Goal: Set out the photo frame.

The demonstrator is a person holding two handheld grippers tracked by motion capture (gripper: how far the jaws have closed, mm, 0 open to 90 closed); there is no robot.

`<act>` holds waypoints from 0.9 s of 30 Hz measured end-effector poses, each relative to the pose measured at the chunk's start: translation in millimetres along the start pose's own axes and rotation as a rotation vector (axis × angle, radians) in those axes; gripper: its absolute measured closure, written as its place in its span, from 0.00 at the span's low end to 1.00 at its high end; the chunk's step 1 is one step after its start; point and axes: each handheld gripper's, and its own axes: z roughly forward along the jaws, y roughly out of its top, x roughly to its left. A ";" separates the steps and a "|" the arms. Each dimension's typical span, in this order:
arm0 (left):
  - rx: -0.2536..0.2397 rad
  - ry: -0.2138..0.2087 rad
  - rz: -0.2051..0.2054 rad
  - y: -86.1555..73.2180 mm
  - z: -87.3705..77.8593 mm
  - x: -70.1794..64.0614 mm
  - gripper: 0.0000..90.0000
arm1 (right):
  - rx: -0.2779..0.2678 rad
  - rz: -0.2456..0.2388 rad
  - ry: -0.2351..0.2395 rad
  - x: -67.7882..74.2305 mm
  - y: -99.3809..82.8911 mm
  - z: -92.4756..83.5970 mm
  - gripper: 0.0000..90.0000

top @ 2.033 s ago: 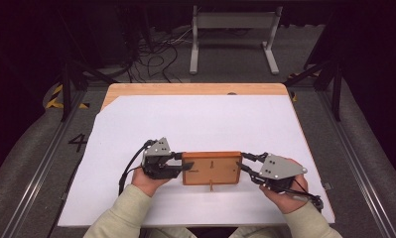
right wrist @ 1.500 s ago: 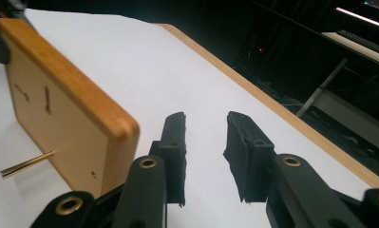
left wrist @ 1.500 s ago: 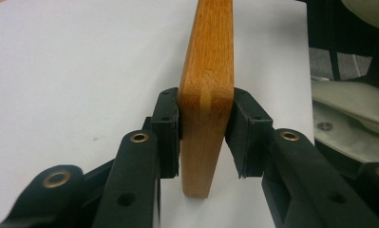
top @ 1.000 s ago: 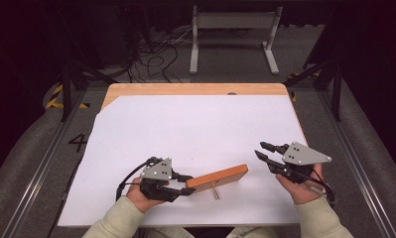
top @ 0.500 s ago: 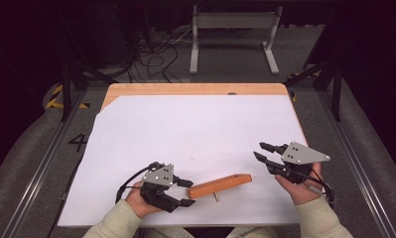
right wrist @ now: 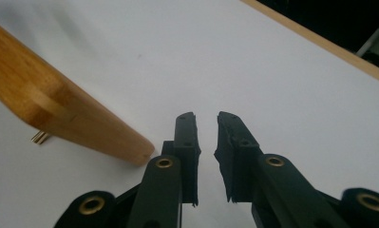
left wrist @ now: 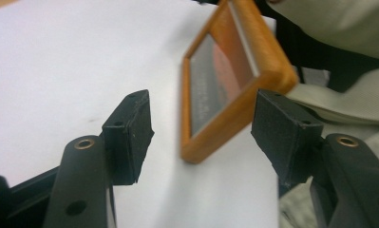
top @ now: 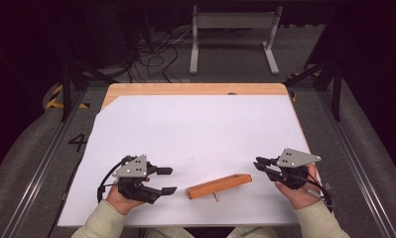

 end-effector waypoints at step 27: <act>-0.032 0.299 -0.109 -9.6 -7.7 19.0 0.39 | 0.177 -0.019 0.234 27.4 -18.4 20.4 1.00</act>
